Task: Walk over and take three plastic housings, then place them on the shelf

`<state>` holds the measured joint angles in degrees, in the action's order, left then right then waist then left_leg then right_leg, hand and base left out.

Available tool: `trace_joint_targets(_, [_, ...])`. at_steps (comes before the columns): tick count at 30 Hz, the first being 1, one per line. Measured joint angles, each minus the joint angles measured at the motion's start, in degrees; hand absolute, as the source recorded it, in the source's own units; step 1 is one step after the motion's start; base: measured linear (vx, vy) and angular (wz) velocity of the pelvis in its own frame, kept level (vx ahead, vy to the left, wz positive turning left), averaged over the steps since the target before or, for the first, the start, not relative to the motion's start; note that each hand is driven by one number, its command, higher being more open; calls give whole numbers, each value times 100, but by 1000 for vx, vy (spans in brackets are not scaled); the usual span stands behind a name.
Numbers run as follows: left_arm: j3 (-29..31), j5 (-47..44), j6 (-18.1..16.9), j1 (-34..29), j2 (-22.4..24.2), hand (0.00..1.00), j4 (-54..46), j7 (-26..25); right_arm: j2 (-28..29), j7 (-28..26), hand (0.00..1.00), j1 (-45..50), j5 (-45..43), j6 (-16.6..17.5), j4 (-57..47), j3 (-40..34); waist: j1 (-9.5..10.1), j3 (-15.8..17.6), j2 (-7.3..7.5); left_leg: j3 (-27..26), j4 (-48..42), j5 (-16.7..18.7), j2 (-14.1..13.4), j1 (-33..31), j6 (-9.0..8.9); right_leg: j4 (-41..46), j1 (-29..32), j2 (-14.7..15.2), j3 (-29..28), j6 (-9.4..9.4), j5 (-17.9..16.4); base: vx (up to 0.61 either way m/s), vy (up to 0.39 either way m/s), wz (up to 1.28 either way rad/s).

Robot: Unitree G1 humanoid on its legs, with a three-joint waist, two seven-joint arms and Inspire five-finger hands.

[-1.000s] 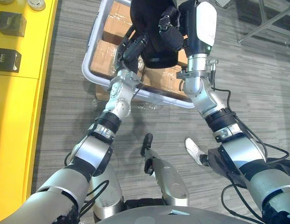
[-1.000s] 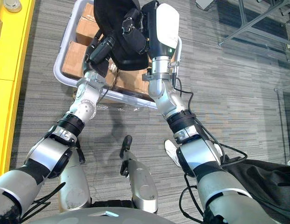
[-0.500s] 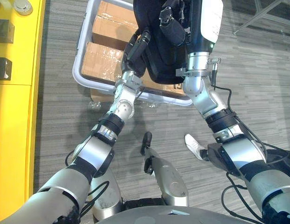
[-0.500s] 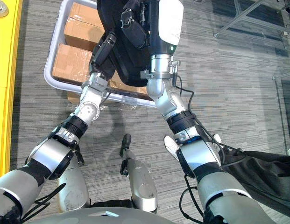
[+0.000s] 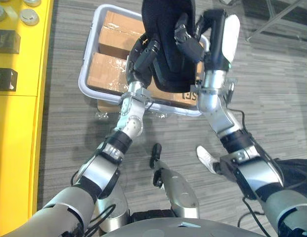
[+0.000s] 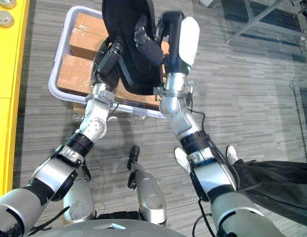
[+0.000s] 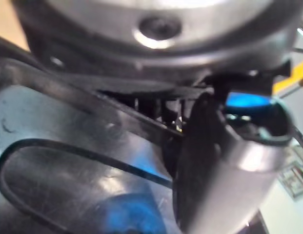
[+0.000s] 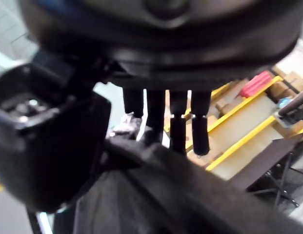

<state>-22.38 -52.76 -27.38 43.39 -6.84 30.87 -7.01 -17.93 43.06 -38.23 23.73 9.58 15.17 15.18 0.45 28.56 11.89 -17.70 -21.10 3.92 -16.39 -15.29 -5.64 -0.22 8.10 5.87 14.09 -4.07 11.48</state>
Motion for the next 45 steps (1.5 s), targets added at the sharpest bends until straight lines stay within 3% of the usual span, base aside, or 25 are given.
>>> trace_joint_targets(3, [83,1083,22,-468,12,0,-866,-667,48,-123,100,683,-222,-59,-783,-242,16,0,0,-101,180,-40,92,249,-6,6,-145,70,50,-7,-57,37,16,1])
trace_joint_targets(5, [218,2386,39,-1146,44,0,-1753,-1395,83,-395,100,1380,-431,-97,-1533,-483,-1,-36,-23,-158,503,-100,254,660,-20,19,-433,189,132,-27,-263,51,-3,11])
trace_joint_targets(6, [258,2650,47,-1336,47,0,-1962,-1523,97,-479,100,1605,-484,-94,-1723,-542,-13,-103,-27,-158,592,-107,292,717,-42,19,-463,209,145,-33,-308,60,-13,10])
trace_joint_targets(9, [448,3419,50,-2181,90,0,-2636,-1941,225,-888,100,2618,-715,13,-2229,-739,-76,-734,-85,-176,910,-158,368,797,-90,15,-421,241,239,-38,-471,104,-10,7])
trace_joint_targets(11, [644,3969,68,-2746,235,0,-2830,-2318,232,-1304,100,3286,-1015,202,-2302,-806,-75,-1112,-268,-150,1065,-268,387,978,-114,13,-546,232,327,-60,-507,152,-1,10])
trace_joint_targets(16, [863,4969,188,-3554,266,0,-3329,-3037,241,-1896,100,4152,-1264,256,-2435,-726,-65,-1529,-547,-142,1394,-329,456,1316,-136,-19,-785,239,450,-90,-528,84,13,6])
trace_joint_targets(20, [985,5827,363,-3921,262,0,-3573,-3609,285,-1939,100,4670,-1486,369,-2512,-658,-77,-1779,-602,-167,1693,-434,611,1557,-104,-96,-924,329,453,-124,-552,7,11,2])
trace_joint_targets(25, [1015,6041,547,-4248,233,0,-3602,-3711,496,-1911,100,4990,-2045,365,-2510,-684,-125,-1985,-719,-236,1995,-553,747,1692,-77,-105,-924,418,443,-163,-589,-36,15,0])
trace_joint_targets(34, [1209,5410,645,-5207,195,0,-3858,-3283,922,-1771,100,5778,-2767,363,-2226,-1130,-284,-2135,-918,-263,2347,-762,778,1793,-77,-207,-887,376,459,-150,-617,-4,-1,0])
trace_joint_targets(39, [1557,5280,645,-5320,215,0,-4170,-3264,994,-1740,100,5735,-3551,382,-1841,-1174,-263,-2198,-1024,-135,2346,-782,787,1777,-79,-217,-951,384,593,-144,-605,22,0,9])
trace_joint_targets(45, [2136,5053,644,-5736,286,0,-4794,-3251,1020,-1768,100,5377,-3550,383,-1464,-1165,-133,-2254,-1116,111,2343,-784,803,1766,-79,-325,-1158,379,854,-150,-602,28,-2,23])
